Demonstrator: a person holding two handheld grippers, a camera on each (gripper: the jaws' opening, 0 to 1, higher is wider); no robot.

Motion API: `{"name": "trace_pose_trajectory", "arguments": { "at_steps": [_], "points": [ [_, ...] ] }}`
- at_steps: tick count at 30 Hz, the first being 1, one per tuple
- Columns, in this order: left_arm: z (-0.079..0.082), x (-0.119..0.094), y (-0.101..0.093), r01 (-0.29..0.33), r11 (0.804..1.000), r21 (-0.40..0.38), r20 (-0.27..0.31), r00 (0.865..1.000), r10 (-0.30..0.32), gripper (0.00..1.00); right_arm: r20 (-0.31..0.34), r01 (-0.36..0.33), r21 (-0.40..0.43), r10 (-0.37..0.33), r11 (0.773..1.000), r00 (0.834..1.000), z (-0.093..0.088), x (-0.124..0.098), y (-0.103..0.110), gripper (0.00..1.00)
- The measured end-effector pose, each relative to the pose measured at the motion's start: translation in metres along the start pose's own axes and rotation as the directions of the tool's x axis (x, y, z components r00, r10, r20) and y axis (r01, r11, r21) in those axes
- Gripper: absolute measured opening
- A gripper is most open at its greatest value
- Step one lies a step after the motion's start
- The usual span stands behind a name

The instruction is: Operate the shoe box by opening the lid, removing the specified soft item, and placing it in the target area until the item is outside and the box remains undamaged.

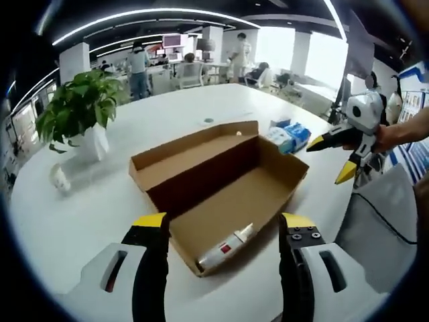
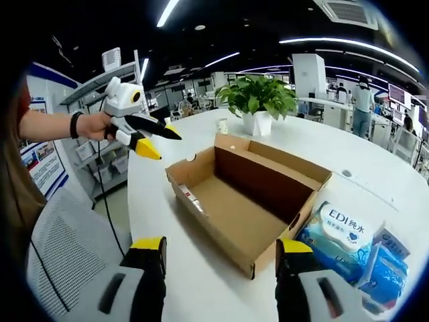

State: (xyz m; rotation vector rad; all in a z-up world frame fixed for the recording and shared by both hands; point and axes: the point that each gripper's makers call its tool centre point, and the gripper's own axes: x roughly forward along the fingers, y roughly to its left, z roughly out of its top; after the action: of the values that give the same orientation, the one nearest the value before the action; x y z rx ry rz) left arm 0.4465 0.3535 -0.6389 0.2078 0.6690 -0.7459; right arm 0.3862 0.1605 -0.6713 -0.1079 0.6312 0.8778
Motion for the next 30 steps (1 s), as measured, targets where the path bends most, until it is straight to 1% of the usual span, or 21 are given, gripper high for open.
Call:
{"name": "trace_pose_trajectory", "arguments": {
  "at_steps": [3, 5, 7, 9, 12, 13, 14, 15, 16, 18, 21, 24, 26, 28, 30],
  "points": [
    [0.002, 0.008, 0.003, 0.013, 0.998, 0.057, -0.032, 0.999, -0.011, 0.66, -0.006, 0.001, -0.003, -0.001, 1.000, 1.000, -0.002, 0.000, 0.001, 0.64],
    [0.005, 0.015, 0.006, 0.015, 0.997, 0.071, -0.033, 0.999, -0.012, 0.66, -0.007, 0.001, 0.004, -0.001, 1.000, 1.000, -0.004, 0.000, 0.001, 0.64],
    [0.003, 0.022, 0.010, 0.025, 0.997, 0.071, -0.054, 0.998, -0.022, 0.66, -0.004, 0.004, 0.019, -0.004, 1.000, 1.000, -0.006, 0.000, 0.001, 0.64],
    [0.002, 0.026, 0.014, 0.029, 0.995, 0.096, -0.073, 0.997, -0.022, 0.66, -0.004, 0.004, 0.023, -0.004, 1.000, 1.000, -0.008, 0.000, 0.001, 0.64],
    [0.002, 0.033, 0.013, 0.057, 0.987, 0.149, -0.110, 0.993, -0.041, 0.66, -0.005, 0.003, 0.027, -0.003, 1.000, 1.000, -0.009, 0.000, 0.004, 0.64],
    [0.000, 0.037, 0.014, 0.072, 0.979, 0.190, -0.134, 0.990, -0.047, 0.66, -0.005, 0.004, 0.029, -0.004, 1.000, 1.000, -0.009, 0.000, 0.004, 0.64],
    [-0.001, 0.039, 0.013, 0.084, 0.975, 0.206, -0.149, 0.987, -0.054, 0.66, -0.005, 0.004, 0.029, -0.004, 1.000, 1.000, -0.009, 0.000, 0.004, 0.64],
    [-0.002, 0.042, 0.011, 0.104, 0.966, 0.237, -0.172, 0.983, -0.064, 0.66, -0.005, 0.004, 0.031, -0.004, 0.999, 1.000, -0.009, 0.001, 0.004, 0.64],
    [-0.002, 0.045, 0.010, 0.120, 0.958, 0.259, -0.181, 0.981, -0.073, 0.66, -0.003, 0.005, 0.033, -0.005, 0.999, 1.000, -0.009, 0.001, 0.004, 0.64],
    [-0.001, 0.051, 0.008, 0.149, 0.947, 0.285, -0.195, 0.976, -0.095, 0.67, 0.001, 0.004, 0.038, -0.005, 0.999, 1.000, -0.008, 0.001, 0.005, 0.64],
    [-0.001, 0.058, 0.012, 0.166, 0.934, 0.318, -0.222, 0.970, -0.097, 0.67, 0.001, 0.002, 0.041, -0.002, 0.999, 1.000, -0.009, 0.001, 0.008, 0.64],
    [-0.003, 0.066, 0.014, 0.196, 0.920, 0.339, -0.252, 0.961, -0.112, 0.67, -0.005, -0.002, 0.041, 0.002, 0.999, 1.000, -0.011, 0.001, 0.010, 0.64],
    [-0.006, 0.071, 0.011, 0.231, 0.905, 0.358, -0.276, 0.952, -0.133, 0.67, -0.009, -0.002, 0.039, 0.002, 0.999, 1.000, -0.012, 0.000, 0.010, 0.64],
    [-0.008, 0.074, 0.009, 0.245, 0.894, 0.376, -0.283, 0.949, -0.141, 0.66, -0.009, 0.002, 0.045, -0.001, 0.999, 1.000, -0.012, 0.000, 0.009, 0.64],
    [-0.014, 0.078, 0.007, 0.273, 0.877, 0.395, -0.312, 0.938, -0.152, 0.67, -0.005, 0.004, 0.054, -0.004, 0.999, 1.000, -0.012, 0.000, 0.008, 0.64]
  ]
}}
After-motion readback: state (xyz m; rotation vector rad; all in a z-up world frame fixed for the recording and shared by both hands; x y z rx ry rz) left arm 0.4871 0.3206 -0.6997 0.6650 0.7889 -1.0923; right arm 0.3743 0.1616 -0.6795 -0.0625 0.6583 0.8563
